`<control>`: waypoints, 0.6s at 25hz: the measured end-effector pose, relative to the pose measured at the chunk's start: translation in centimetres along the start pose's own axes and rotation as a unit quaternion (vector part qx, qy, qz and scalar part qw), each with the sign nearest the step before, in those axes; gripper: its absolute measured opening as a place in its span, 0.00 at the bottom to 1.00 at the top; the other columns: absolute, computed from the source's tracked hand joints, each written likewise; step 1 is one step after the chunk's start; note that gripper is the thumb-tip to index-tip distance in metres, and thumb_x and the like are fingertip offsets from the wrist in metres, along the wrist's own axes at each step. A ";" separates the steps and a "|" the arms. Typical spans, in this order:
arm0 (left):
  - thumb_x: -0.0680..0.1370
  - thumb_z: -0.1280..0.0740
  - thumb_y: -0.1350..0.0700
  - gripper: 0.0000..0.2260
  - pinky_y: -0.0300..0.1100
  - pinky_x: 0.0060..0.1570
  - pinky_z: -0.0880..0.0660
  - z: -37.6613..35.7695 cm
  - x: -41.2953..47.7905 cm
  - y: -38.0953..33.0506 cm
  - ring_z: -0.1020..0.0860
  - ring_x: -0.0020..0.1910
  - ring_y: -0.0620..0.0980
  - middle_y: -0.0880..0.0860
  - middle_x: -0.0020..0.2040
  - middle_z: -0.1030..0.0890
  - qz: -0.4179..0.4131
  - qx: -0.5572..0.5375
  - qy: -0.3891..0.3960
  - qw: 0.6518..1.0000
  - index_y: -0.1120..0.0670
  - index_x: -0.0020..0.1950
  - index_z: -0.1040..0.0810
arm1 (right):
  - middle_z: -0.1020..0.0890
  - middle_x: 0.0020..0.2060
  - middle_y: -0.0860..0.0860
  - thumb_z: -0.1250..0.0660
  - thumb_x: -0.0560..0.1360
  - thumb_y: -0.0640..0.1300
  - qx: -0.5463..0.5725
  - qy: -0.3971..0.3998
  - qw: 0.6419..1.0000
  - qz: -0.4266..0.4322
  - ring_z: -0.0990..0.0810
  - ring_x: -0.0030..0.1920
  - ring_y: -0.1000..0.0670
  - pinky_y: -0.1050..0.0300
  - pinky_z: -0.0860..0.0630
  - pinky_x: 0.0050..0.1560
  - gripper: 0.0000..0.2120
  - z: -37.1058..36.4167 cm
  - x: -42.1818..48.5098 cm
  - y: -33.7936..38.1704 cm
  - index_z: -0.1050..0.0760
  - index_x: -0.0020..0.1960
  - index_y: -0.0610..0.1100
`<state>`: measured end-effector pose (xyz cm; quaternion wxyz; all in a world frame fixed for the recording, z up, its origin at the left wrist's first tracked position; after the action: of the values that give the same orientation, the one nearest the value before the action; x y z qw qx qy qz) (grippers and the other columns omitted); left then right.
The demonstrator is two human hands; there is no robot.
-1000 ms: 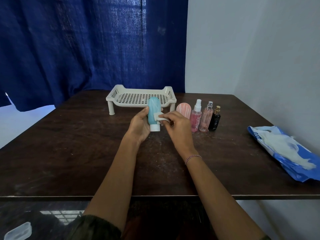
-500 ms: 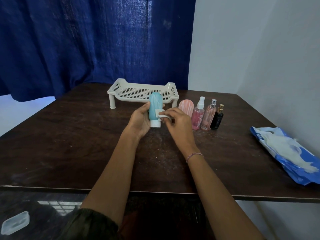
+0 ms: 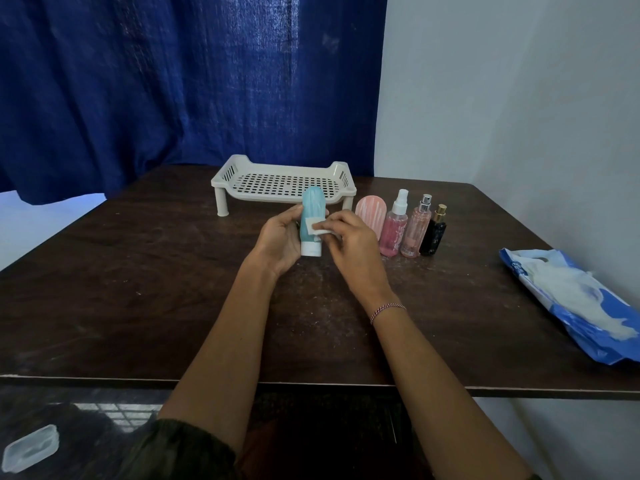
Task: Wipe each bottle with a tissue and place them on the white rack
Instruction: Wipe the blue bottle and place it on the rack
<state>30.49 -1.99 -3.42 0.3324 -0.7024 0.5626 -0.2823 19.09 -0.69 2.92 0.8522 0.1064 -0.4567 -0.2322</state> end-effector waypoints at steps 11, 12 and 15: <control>0.81 0.46 0.58 0.16 0.45 0.54 0.26 0.0 -0.2 -0.2 0.22 0.48 0.51 0.59 0.54 0.22 -0.009 0.002 -0.002 1.000 0.62 0.67 0.29 | 0.23 0.52 0.46 0.33 0.75 0.41 0.027 0.033 0.999 0.000 0.27 0.55 0.51 0.60 0.27 0.57 0.10 -0.8 -0.1 0.5 0.20 0.54 0.38; 0.81 0.46 0.59 0.17 0.46 0.55 0.26 0.0 -0.1 -0.2 0.23 0.49 0.51 0.59 0.55 0.23 -0.008 0.003 -0.004 1.000 0.62 0.67 0.30 | 0.23 0.52 0.46 0.33 0.74 0.40 0.020 0.027 0.999 0.000 0.26 0.55 0.51 0.60 0.27 0.57 0.09 -0.7 0.0 0.4 0.20 0.52 0.38; 0.81 0.46 0.59 0.17 0.45 0.55 0.25 -0.4 -0.1 -0.1 0.22 0.50 0.51 0.59 0.55 0.22 -0.013 0.022 0.012 1.000 0.63 0.68 0.30 | 0.22 0.52 0.46 0.31 0.72 0.36 0.036 -0.008 0.999 -0.021 0.24 0.54 0.51 0.59 0.25 0.57 0.09 0.1 0.1 -0.4 0.20 0.51 0.39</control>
<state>30.21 -1.97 -3.08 0.3377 -0.6985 0.5512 -0.3071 18.95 -1.06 2.92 0.8390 0.1444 -0.4694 -0.2343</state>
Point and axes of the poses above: each hand's wrist, its own x-axis towards the middle knuckle, its own z-axis out of the back of the hand, y = z × x, the point moved 9 cm from there along x, towards the middle knuckle
